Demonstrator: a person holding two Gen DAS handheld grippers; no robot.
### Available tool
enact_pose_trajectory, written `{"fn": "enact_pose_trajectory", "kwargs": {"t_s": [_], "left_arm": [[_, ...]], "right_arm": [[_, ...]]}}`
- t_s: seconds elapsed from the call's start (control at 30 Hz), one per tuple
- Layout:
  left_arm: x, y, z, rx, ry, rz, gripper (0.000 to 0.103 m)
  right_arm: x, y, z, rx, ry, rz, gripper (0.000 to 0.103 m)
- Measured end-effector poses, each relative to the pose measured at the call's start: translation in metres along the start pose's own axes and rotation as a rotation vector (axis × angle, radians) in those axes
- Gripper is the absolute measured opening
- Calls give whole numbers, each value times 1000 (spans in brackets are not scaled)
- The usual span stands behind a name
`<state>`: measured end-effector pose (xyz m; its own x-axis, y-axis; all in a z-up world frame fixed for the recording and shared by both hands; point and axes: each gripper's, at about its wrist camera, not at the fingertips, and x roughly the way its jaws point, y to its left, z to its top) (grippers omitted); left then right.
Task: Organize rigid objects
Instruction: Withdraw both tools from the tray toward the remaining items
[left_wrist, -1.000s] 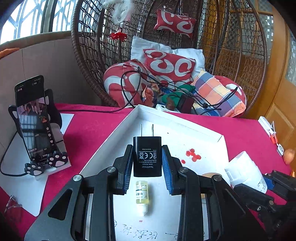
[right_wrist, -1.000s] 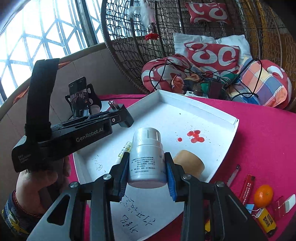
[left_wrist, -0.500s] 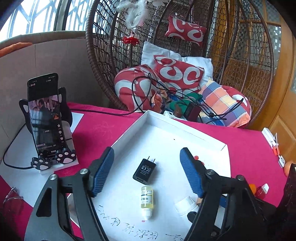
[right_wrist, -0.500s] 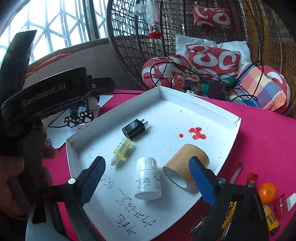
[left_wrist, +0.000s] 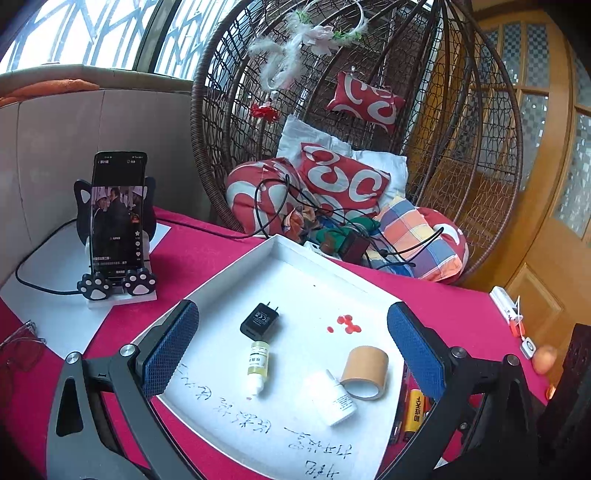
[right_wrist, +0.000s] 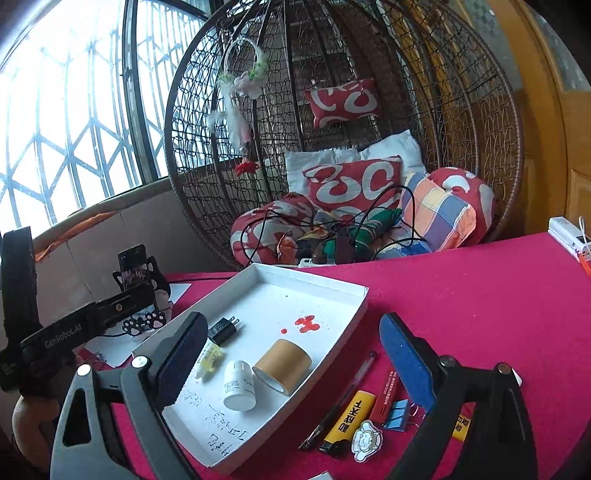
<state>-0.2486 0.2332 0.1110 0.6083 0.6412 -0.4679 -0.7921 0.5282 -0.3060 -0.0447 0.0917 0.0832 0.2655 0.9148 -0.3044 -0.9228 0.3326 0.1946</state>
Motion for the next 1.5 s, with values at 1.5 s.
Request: {"fn": "enact_pose_trajectory", "kwargs": {"t_s": [1.5], "left_arm": [[22,-157,-149,557,451,-386,93]], "right_arm": [[-23,-170,-47,177,200,-287,101]]}}
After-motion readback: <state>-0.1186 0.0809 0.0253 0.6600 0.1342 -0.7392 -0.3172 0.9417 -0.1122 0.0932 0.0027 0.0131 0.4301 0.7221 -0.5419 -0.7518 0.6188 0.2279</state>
